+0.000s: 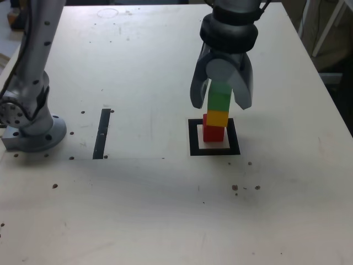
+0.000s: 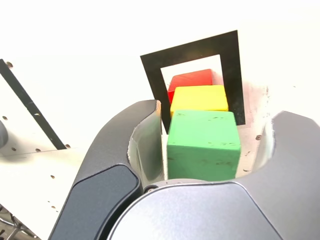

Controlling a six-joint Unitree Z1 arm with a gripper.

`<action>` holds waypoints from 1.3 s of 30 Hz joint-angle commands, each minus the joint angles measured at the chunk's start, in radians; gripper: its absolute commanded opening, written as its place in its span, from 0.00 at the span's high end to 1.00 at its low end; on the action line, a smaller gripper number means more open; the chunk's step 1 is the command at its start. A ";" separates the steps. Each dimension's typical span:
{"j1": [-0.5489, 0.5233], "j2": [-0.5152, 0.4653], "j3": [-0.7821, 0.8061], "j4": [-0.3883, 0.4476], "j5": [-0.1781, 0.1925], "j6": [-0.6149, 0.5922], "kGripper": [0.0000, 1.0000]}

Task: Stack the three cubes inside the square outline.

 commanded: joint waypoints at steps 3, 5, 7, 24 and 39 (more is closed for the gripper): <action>0.004 -0.061 0.024 -0.001 0.024 -0.008 0.00; 0.004 -0.092 0.040 0.000 0.036 -0.015 0.00; 0.004 -0.126 0.060 0.001 0.046 -0.023 0.00; 0.004 -0.433 0.514 -0.121 0.060 -0.113 0.00; 0.004 -0.457 0.925 -0.380 0.020 -0.169 0.00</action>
